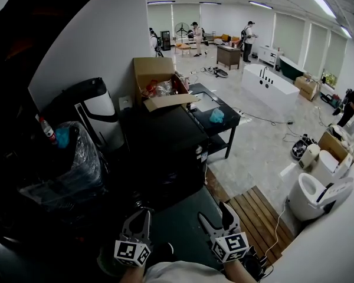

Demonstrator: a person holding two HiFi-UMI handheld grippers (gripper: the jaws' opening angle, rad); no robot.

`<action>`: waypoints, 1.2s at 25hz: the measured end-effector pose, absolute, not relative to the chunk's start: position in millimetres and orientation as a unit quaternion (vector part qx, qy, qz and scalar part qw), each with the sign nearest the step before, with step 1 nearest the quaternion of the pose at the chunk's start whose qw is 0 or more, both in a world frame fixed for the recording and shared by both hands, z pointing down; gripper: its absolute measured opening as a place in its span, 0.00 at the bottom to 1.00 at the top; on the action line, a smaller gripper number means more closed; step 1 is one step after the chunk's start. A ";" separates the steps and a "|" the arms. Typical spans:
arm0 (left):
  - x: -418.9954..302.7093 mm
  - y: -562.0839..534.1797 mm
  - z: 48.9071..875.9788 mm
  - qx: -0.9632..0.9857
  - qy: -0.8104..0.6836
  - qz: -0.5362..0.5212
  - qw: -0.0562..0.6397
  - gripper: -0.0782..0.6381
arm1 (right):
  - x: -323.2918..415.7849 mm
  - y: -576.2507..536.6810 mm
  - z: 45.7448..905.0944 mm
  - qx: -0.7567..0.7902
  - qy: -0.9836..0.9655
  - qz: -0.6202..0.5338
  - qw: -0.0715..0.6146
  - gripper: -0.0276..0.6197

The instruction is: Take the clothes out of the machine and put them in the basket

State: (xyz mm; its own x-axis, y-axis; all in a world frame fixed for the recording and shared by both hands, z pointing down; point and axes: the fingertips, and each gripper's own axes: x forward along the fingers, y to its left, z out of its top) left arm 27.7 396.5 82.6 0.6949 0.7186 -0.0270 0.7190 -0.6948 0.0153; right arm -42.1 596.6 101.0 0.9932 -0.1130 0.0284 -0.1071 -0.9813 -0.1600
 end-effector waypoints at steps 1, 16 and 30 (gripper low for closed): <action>29.0 396.7 83.4 0.921 0.390 -0.008 0.013 0.14 | -40.7 596.3 101.9 -0.995 0.056 -0.020 0.079 0.56; 69.4 394.7 95.0 0.922 0.387 0.008 0.023 0.14 | 4.6 597.7 109.0 -0.995 0.053 -0.030 0.081 0.56; 178.8 385.7 115.1 0.921 0.388 0.037 0.017 0.14 | 113.1 600.8 116.9 -0.995 0.037 -0.046 0.078 0.56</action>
State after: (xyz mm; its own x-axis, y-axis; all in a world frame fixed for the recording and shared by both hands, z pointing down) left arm 178.8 385.7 115.1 0.6956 0.7164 0.0552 0.7138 -0.6977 0.0606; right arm 113.1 600.8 116.9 0.9929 -0.0812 0.0865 -0.0666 -0.9850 -0.1593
